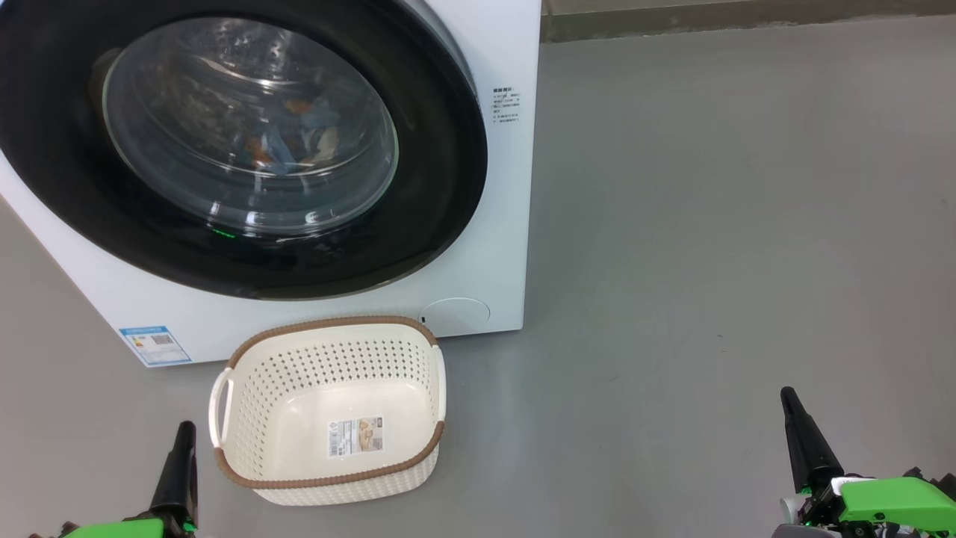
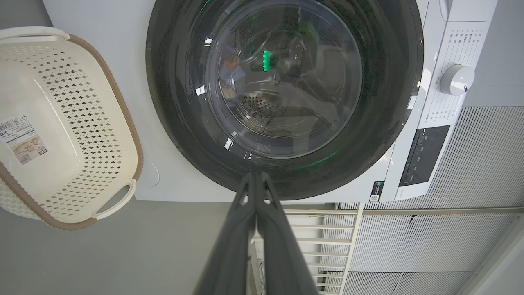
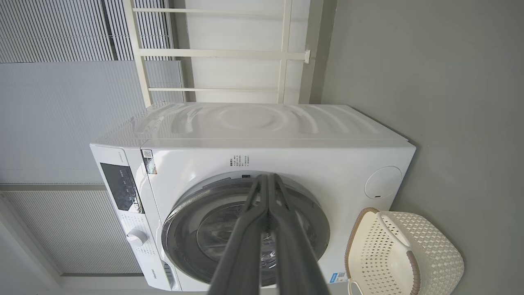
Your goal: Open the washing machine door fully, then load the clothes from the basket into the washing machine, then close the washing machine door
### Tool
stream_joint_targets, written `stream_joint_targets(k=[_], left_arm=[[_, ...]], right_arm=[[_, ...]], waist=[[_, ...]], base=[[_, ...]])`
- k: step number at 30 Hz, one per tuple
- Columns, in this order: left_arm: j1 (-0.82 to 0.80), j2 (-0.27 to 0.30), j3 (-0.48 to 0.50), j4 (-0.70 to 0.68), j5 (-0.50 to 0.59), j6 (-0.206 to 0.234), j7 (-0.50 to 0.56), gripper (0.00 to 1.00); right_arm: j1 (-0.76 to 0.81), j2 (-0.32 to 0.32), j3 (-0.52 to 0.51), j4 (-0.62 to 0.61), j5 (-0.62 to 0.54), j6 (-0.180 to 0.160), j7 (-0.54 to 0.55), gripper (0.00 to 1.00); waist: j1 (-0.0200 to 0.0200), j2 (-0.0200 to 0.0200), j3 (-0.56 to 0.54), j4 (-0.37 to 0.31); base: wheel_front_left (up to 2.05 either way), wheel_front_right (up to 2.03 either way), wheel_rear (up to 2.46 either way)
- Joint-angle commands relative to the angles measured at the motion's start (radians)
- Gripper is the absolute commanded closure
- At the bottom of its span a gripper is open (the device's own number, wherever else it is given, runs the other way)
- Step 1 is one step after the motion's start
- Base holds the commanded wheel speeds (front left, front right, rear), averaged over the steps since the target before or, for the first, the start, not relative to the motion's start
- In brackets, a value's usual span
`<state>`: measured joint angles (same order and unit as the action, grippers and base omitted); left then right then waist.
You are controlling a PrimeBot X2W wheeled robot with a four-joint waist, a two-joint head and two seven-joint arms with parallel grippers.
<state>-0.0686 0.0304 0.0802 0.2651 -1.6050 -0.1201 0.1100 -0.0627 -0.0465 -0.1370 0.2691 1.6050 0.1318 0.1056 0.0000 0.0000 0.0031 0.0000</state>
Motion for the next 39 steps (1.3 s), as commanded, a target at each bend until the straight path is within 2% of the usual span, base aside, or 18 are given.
stream_joint_targets(k=[1, 39], left_arm=[[-0.039, 0.02, 0.033, -0.02, -0.004, -0.011, 0.003, 1.0], [-0.039, 0.02, 0.033, -0.02, -0.004, -0.011, 0.003, 1.0]], right_arm=[[-0.045, -0.004, 0.022, -0.024, 0.003, -0.001, 0.008, 1.0], [-0.045, -0.004, 0.023, -0.024, 0.003, -0.001, 0.008, 1.0]], waist=[[0.0, 0.0, 0.0, 0.0], [0.0, 0.0, 0.0, 0.0]], base=[[0.0, 0.0, 0.0], [0.0, 0.0, 0.0]])
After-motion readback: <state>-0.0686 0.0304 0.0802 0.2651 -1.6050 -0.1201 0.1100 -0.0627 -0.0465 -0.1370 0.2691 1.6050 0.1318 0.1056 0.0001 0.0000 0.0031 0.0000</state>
